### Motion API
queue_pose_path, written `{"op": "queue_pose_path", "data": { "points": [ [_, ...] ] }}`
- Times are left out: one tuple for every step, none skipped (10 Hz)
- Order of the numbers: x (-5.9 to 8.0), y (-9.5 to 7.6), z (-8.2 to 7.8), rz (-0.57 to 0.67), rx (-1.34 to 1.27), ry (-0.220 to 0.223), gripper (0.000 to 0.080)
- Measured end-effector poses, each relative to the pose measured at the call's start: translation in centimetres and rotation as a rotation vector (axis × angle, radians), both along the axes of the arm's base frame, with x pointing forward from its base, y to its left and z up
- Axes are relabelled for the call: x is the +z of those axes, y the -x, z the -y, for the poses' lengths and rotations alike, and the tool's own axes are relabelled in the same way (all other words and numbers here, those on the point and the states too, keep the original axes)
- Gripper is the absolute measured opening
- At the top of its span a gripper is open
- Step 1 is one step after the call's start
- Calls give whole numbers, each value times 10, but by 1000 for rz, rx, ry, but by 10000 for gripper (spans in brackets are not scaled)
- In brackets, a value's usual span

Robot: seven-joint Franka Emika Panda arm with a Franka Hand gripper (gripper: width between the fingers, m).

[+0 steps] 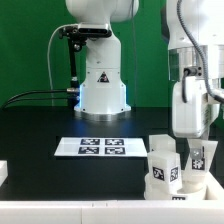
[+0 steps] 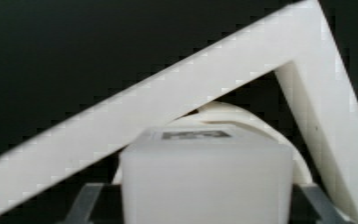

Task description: Assemble stool

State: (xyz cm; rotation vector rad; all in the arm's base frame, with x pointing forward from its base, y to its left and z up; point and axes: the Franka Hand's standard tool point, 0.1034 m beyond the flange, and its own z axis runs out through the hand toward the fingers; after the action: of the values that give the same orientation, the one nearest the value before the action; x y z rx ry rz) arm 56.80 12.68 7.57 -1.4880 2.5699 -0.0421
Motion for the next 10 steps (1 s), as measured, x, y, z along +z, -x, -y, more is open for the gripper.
{"op": "queue_pose_path", "data": {
  "points": [
    [0,0,0,2,23,4,334],
    [0,0,0,-1,41,6,429],
    [0,1,-2,-14,108,8,429],
    [4,-1,-2,-9,150,9,600],
    [14,-5,-3,9,250,11,600],
    [24,-6,-6,13,387,18,643],
    [30,-7,-6,21,514,39,643],
    [30,-7,-6,27,573,52,648],
    [29,-7,-5,29,639,66,649],
    [29,-7,-4,34,711,78,649]
  ]
}}
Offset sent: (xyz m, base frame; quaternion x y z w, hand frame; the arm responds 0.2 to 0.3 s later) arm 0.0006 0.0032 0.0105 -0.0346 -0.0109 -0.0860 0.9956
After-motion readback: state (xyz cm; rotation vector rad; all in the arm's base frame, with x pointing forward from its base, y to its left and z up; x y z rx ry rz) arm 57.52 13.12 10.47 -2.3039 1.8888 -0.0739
